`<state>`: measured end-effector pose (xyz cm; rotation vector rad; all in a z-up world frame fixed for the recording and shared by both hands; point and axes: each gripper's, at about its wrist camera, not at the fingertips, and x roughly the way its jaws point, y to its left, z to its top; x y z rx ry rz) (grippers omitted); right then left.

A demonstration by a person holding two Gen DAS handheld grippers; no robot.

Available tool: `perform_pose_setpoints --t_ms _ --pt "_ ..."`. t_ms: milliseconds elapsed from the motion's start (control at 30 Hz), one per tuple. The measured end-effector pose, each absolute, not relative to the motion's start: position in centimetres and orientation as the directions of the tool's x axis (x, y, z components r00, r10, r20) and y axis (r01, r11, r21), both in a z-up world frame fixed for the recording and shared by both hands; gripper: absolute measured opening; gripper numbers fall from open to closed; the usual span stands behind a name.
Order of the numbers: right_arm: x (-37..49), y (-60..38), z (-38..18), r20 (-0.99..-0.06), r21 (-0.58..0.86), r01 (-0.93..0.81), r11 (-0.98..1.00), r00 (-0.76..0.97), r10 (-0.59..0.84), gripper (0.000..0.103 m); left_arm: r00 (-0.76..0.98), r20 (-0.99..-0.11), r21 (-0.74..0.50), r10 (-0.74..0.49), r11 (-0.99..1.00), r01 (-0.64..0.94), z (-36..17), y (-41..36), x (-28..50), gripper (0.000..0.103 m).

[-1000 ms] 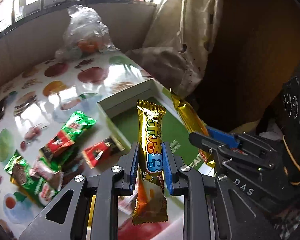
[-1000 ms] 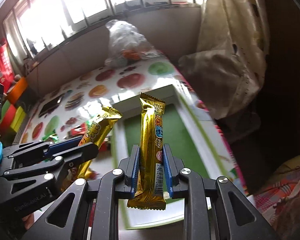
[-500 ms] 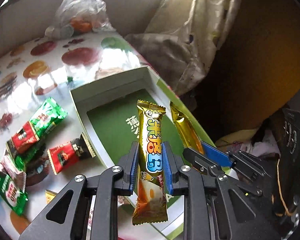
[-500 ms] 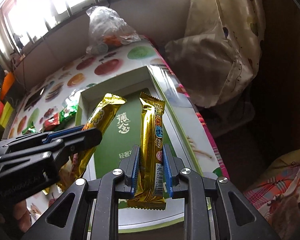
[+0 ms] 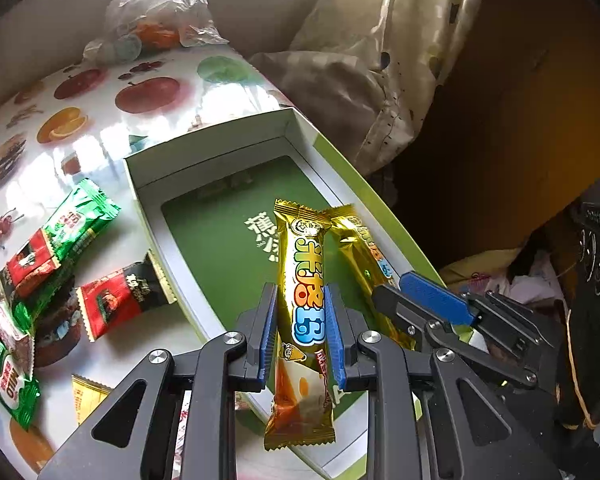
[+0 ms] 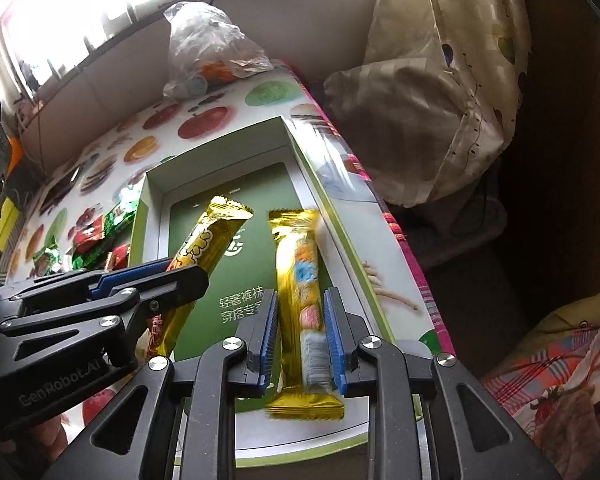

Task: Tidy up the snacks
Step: 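Lower both gold bars into the green box and open both tools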

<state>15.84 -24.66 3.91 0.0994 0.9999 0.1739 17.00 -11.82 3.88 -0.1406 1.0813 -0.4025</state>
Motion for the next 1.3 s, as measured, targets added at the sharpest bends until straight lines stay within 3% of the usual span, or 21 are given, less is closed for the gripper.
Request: perform_pose_setpoints --t_ms 267,433,767,1300 --pt "15.5 -25.0 4.2 -0.825 0.157 -0.079 0.984 0.538 0.175 0.024 0.391 -0.831 -0.327 -0.397 0.915 0.235 3.4 -11.7 17.2 0.024" --pt "15.2 -25.3 4.3 -0.823 0.162 -0.067 0.984 0.541 0.172 0.026 0.406 -0.824 -0.321 -0.395 0.916 0.240 3.8 -11.6 16.9 0.037" --pt "14.5 -25.4 4.6 -0.819 0.157 -0.051 0.986 0.551 0.158 0.027 0.419 -0.816 -0.322 -0.398 0.915 0.242 4.5 -11.1 16.0 0.037" --pt "12.4 -24.8 5.7 -0.794 0.156 -0.048 0.987 0.589 0.154 0.029 0.514 -0.803 -0.213 -0.302 0.951 0.226 6.2 -9.2 12.7 0.037"
